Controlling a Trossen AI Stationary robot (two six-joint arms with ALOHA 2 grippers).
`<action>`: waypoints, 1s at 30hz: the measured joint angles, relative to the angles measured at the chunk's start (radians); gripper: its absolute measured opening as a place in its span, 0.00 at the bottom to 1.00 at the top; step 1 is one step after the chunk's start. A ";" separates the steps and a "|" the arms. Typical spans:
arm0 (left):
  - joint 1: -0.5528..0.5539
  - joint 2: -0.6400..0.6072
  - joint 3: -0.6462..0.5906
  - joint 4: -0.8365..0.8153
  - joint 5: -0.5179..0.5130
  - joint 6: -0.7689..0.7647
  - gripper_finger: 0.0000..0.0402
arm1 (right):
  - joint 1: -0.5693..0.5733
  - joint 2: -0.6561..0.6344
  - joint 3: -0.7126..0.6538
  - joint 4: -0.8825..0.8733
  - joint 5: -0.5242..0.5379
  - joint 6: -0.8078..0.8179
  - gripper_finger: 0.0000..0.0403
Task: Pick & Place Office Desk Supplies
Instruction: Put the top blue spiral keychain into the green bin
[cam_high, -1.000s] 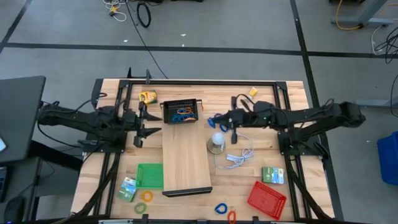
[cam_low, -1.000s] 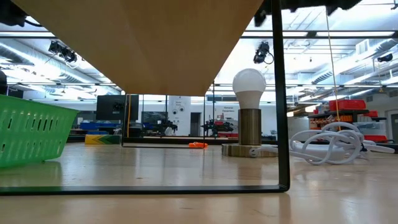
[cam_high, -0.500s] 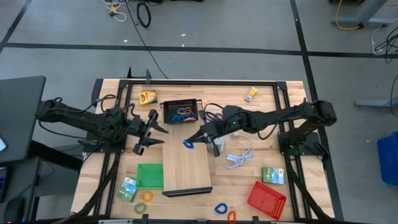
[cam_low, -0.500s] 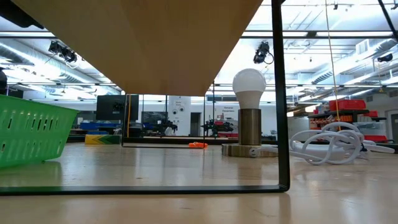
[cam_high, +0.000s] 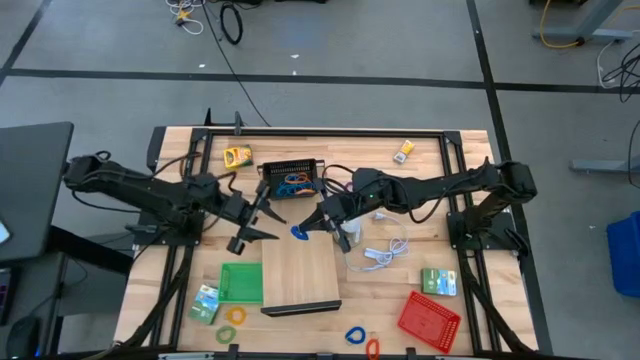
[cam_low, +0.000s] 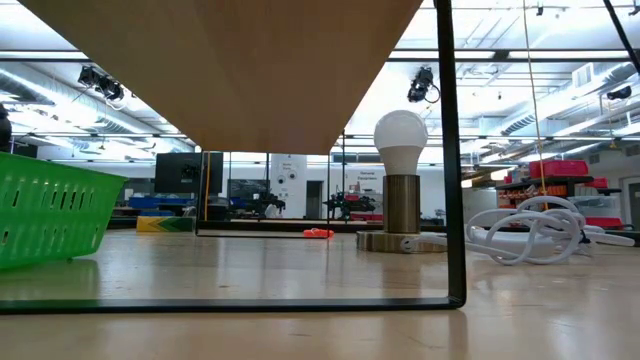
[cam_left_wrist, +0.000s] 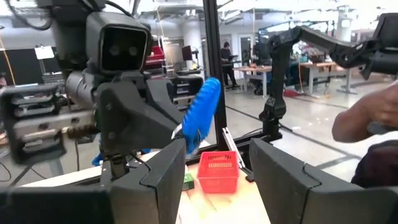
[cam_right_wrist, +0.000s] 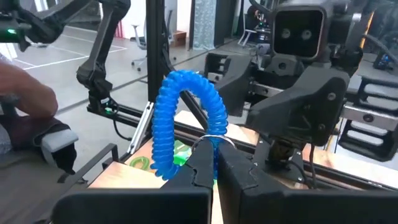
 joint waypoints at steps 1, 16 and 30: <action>0.000 0.020 0.016 0.000 0.000 0.014 0.46 | 0.000 0.000 0.000 -0.002 0.000 0.000 0.01; 0.000 0.201 0.173 -0.002 0.066 0.099 0.46 | 0.000 0.000 0.000 -0.013 0.000 -0.006 0.01; 0.000 0.219 0.180 0.009 0.056 0.171 0.06 | 0.000 0.000 0.000 -0.022 0.000 -0.012 0.05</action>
